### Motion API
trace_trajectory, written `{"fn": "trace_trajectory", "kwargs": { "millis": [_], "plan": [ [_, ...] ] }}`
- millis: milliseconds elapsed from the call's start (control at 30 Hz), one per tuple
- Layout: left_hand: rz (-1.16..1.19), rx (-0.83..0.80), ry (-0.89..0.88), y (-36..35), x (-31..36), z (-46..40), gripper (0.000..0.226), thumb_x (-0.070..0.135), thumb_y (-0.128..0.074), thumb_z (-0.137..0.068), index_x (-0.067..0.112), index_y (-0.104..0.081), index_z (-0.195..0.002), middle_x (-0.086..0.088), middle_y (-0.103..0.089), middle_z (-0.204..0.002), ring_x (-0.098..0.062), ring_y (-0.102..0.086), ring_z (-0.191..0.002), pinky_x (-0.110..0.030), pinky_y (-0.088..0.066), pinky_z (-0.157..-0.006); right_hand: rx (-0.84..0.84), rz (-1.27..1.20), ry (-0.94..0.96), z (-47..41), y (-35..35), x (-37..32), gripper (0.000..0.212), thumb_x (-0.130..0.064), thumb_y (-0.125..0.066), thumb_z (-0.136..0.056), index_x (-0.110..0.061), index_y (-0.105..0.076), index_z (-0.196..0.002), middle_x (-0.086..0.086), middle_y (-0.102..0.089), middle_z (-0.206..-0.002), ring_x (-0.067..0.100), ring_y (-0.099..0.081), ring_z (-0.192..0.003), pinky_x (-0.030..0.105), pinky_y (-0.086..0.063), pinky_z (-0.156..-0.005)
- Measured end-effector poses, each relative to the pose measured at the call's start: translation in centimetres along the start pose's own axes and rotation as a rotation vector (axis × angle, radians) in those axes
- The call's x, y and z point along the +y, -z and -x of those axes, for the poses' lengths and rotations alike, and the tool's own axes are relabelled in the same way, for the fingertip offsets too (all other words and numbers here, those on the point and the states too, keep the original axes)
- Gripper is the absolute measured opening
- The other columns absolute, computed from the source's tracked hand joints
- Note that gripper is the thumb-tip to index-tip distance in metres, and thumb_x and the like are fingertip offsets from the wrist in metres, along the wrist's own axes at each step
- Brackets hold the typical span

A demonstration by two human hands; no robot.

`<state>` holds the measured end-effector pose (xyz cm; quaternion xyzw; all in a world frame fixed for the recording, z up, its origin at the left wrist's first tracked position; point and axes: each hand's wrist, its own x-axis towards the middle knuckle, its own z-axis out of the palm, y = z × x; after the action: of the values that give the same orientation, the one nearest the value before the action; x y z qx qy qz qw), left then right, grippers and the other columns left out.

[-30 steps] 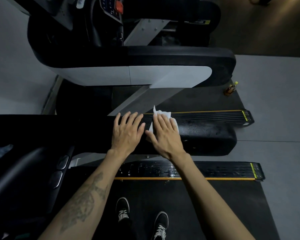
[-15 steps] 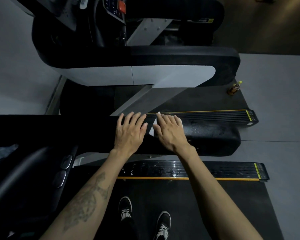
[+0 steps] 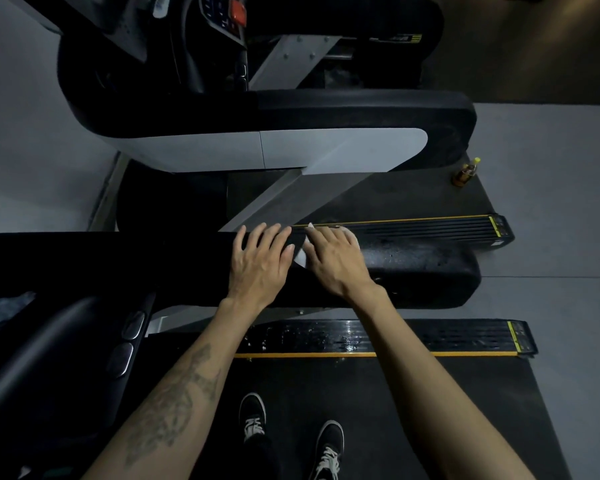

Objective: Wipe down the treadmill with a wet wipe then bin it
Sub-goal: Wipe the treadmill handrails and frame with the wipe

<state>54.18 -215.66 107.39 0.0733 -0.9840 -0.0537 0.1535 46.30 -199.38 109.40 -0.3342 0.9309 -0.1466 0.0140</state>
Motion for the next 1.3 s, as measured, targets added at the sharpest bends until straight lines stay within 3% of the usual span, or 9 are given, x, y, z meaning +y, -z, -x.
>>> {"fn": "trace_trajectory", "kwargs": {
  "millis": [133, 300, 467, 567, 667, 767, 867, 1033, 1300],
  "plan": [
    [0.015, 0.012, -0.001, -0.1, 0.1, 0.0, 0.049, 0.041, -0.030, -0.110, 0.017, -0.058, -0.143, -0.003, -0.061, -0.143, -0.027, -0.051, -0.137, -0.055, -0.029, -0.119, 0.040, -0.013, -0.026, 2.4, 0.6, 3.1, 0.058, -0.041, -0.025, -0.105, -0.007, -0.054, -0.142, 0.012, -0.062, -0.132, 0.031, -0.056, -0.124, 0.046, -0.037, -0.113],
    [0.008, 0.024, 0.009, -0.2, 0.1, 0.0, 0.049, 0.041, -0.032, -0.110, 0.017, -0.060, -0.141, -0.003, -0.062, -0.141, -0.027, -0.052, -0.136, -0.055, -0.029, -0.119, -0.008, 0.132, -0.263, -0.6, 0.2, 1.4, 0.077, -0.050, -0.005, -0.096, -0.009, -0.068, -0.111, 0.014, -0.070, -0.112, 0.035, -0.062, -0.107, 0.041, -0.034, -0.100],
    [0.009, 0.008, 0.006, 0.0, 0.1, 0.0, 0.050, 0.041, -0.030, -0.110, 0.017, -0.058, -0.143, -0.003, -0.060, -0.143, -0.026, -0.050, -0.137, -0.054, -0.027, -0.120, -0.039, -0.062, -0.025, 1.9, 0.4, 2.4, 0.067, -0.051, -0.018, -0.103, -0.015, -0.046, -0.152, 0.005, -0.052, -0.151, 0.023, -0.042, -0.142, 0.036, -0.019, -0.119],
    [0.015, -0.004, 0.011, 0.0, 0.2, 0.0, 0.051, 0.042, -0.029, -0.110, 0.017, -0.057, -0.144, -0.003, -0.060, -0.144, -0.026, -0.050, -0.138, -0.054, -0.027, -0.121, -0.103, -0.100, 0.026, 3.5, 1.1, 5.1, 0.067, -0.056, -0.020, -0.103, -0.022, -0.033, -0.160, 0.001, -0.037, -0.163, 0.019, -0.026, -0.153, 0.037, -0.010, -0.125],
    [0.018, 0.001, 0.015, 0.0, 0.2, 0.0, 0.050, 0.041, -0.031, -0.110, 0.017, -0.059, -0.143, -0.003, -0.061, -0.143, -0.026, -0.051, -0.137, -0.054, -0.028, -0.120, -0.110, -0.022, -0.142, 2.2, 1.4, 5.7, 0.056, -0.048, -0.028, -0.109, -0.020, -0.041, -0.156, 0.004, -0.048, -0.154, 0.024, -0.037, -0.145, 0.040, -0.012, -0.123],
    [0.009, 0.009, 0.020, 0.0, 0.2, -0.1, 0.049, 0.042, -0.033, -0.109, 0.017, -0.059, -0.142, -0.002, -0.062, -0.142, -0.026, -0.052, -0.136, -0.054, -0.028, -0.120, -0.125, 0.047, -0.302, -0.3, 1.2, 3.0, 0.054, -0.046, -0.023, -0.108, -0.017, -0.059, -0.135, 0.009, -0.060, -0.138, 0.031, -0.050, -0.131, 0.043, -0.021, -0.117],
    [-0.009, 0.006, 0.020, 0.0, 0.2, -0.1, 0.050, 0.043, -0.032, -0.109, 0.018, -0.058, -0.143, -0.003, -0.061, -0.142, -0.027, -0.052, -0.136, -0.054, -0.029, -0.119, -0.055, 0.025, -0.208, -0.1, 0.2, 1.2, 0.050, -0.041, -0.024, -0.108, -0.015, -0.059, -0.133, 0.008, -0.061, -0.136, 0.027, -0.051, -0.129, 0.041, -0.026, -0.115],
    [0.003, -0.023, 0.030, 0.2, 0.4, -0.1, 0.051, 0.044, -0.030, -0.109, 0.019, -0.056, -0.145, -0.002, -0.059, -0.145, -0.026, -0.049, -0.138, -0.054, -0.026, -0.121, -0.041, -0.045, -0.038, 4.5, 0.9, 3.7, 0.064, -0.048, -0.018, -0.107, -0.015, -0.033, -0.160, 0.006, -0.036, -0.164, 0.022, -0.024, -0.154, 0.040, -0.015, -0.126],
    [0.008, -0.028, 0.046, 0.3, 0.6, -0.1, 0.052, 0.044, -0.030, -0.109, 0.018, -0.057, -0.145, -0.003, -0.061, -0.143, -0.027, -0.050, -0.137, -0.055, -0.028, -0.120, -0.046, 0.026, -0.368, 0.3, 0.5, 2.4, 0.089, -0.057, 0.006, -0.090, -0.011, -0.057, -0.133, 0.012, -0.060, -0.138, 0.029, -0.045, -0.135, 0.044, -0.016, -0.123]
  ]
}}
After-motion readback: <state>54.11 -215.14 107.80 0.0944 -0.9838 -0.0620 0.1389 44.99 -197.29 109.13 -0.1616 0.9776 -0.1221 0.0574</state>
